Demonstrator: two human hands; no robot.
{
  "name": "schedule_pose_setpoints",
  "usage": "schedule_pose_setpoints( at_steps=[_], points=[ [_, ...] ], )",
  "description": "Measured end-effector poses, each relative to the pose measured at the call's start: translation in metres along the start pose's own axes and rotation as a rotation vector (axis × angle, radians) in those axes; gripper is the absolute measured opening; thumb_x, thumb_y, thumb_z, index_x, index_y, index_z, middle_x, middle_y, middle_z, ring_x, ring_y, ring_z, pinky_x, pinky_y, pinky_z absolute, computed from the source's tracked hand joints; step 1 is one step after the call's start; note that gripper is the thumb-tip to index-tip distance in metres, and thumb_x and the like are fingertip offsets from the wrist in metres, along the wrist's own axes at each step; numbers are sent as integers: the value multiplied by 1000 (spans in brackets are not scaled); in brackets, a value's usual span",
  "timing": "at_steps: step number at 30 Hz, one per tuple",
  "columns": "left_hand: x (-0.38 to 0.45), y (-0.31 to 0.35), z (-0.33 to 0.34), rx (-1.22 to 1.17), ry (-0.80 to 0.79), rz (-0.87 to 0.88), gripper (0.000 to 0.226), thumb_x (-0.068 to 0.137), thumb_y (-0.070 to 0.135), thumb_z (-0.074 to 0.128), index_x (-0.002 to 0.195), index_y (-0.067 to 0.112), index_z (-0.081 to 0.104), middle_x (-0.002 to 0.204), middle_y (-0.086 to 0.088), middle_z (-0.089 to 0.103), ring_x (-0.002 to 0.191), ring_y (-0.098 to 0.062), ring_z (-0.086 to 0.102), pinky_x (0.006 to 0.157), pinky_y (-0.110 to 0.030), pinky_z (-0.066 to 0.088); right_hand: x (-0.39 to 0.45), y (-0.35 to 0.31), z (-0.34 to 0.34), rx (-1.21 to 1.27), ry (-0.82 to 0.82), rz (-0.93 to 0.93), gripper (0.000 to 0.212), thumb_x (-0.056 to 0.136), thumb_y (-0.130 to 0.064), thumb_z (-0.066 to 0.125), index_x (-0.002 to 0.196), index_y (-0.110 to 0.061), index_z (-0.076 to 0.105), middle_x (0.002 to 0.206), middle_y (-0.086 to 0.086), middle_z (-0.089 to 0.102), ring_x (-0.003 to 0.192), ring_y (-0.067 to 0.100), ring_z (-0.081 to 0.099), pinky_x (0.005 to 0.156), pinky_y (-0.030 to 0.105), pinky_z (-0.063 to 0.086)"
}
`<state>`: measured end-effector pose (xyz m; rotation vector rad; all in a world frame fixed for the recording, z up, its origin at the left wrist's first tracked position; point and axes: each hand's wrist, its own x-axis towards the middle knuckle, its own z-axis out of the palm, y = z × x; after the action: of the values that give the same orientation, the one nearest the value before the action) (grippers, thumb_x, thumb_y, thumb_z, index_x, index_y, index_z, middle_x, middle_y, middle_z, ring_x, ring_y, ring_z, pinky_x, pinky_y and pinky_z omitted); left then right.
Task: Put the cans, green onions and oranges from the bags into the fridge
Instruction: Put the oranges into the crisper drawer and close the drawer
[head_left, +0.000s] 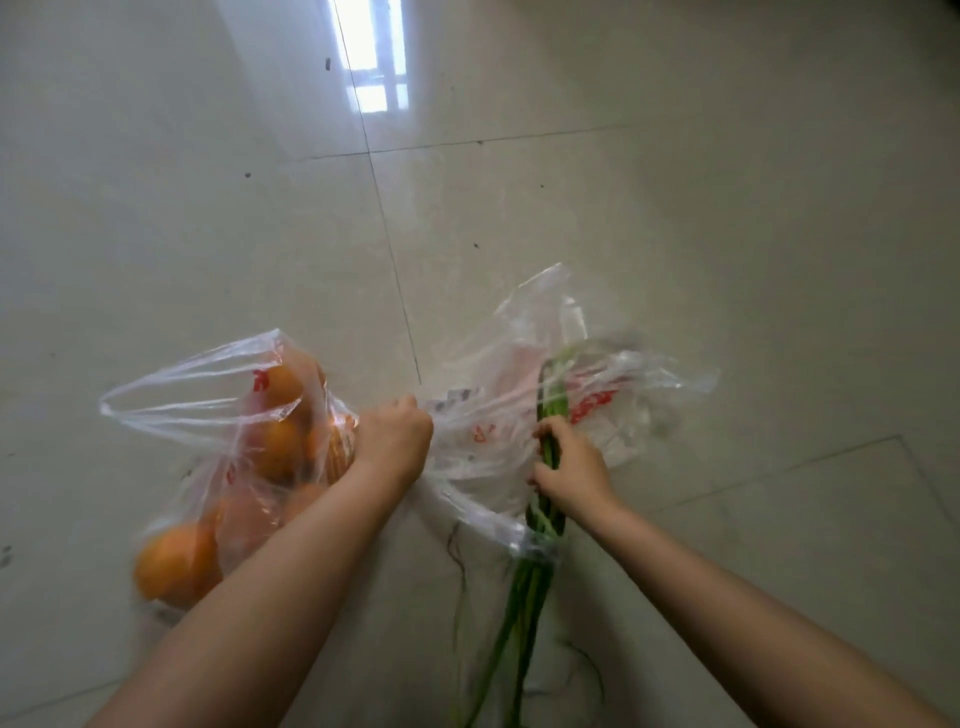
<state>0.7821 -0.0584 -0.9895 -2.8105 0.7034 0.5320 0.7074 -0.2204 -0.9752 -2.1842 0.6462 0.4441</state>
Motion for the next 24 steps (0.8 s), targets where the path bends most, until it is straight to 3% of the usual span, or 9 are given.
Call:
schedule_pose_setpoints(
  at_steps=[2, 3, 5, 7, 10, 13, 19, 22, 24],
  points=[
    [-3, 3, -2, -2, 84, 26, 21, 60, 8, 83, 76, 1, 70, 76, -13, 66, 60, -28, 68, 50, -28, 53, -3, 9, -26, 190, 61, 0, 50, 79, 9, 52, 123, -15, 45, 99, 8, 56, 81, 24, 59, 70, 32, 51],
    [-4, 4, -3, 16, 51, 12, 22, 61, 8, 83, 77, 1, 70, 77, -13, 66, 60, -28, 68, 50, -28, 53, -2, 14, -38, 244, 58, -11, 62, 79, 11, 51, 131, -20, 38, 104, 5, 54, 90, 24, 58, 78, 35, 52],
    [-2, 11, 1, 12, -18, 3, 21, 88, 4, 56, 108, 2, 60, 105, -13, 61, 90, -29, 66, 70, -34, 54, 2, 19, -55, 358, 42, -25, 80, 81, 12, 49, 143, -28, 19, 123, 1, 44, 107, 22, 52, 92, 39, 47],
    [0, 21, 1, -100, 130, 46, 28, 86, 0, 54, 114, 2, 56, 108, -13, 61, 92, -31, 65, 72, -36, 53, 8, 18, -62, 509, 143, 8, 83, 83, 12, 48, 145, -31, 11, 121, 5, 47, 94, 21, 57, 81, 34, 53],
    [-7, 45, -6, -295, 430, 245, 44, 55, 1, 81, 97, 2, 65, 85, -15, 68, 62, -28, 67, 51, -30, 54, 12, 7, -59, 713, 263, 85, 81, 87, 11, 44, 146, -27, 4, 96, 5, 52, 62, 12, 52, 49, 17, 51],
    [-18, 59, -11, -372, 594, 483, 29, 69, 16, 59, 97, 12, 54, 93, -13, 71, 81, -26, 68, 71, -29, 53, 15, 1, -50, 808, 298, 118, 82, 88, 10, 45, 147, -24, -1, 92, 3, 51, 62, 10, 52, 56, 22, 50],
    [-38, 48, -1, -332, 390, 872, 36, 80, 41, 42, 82, 21, 72, 68, 10, 71, 61, -5, 69, 70, -22, 57, 21, 4, -57, 1057, 360, 164, 73, 91, 8, 40, 147, -23, 5, 77, 2, 49, 59, 11, 50, 76, 33, 51],
    [-36, 35, 14, -176, 324, 921, 30, 78, 36, 41, 73, 27, 69, 60, 12, 66, 56, -5, 66, 69, -19, 56, 26, -1, -67, 1111, 343, 161, 62, 91, 10, 39, 142, -20, 17, 72, 3, 46, 49, 9, 46, 52, 23, 47],
    [-31, 23, 21, -46, 175, 882, 22, 80, 30, 49, 79, 24, 70, 70, 8, 69, 69, -12, 70, 79, -24, 56, 32, -2, -82, 1055, 218, 172, 43, 91, 11, 35, 119, -21, 32, 67, 6, 42, 36, 5, 43, 36, 17, 39]
  ],
)
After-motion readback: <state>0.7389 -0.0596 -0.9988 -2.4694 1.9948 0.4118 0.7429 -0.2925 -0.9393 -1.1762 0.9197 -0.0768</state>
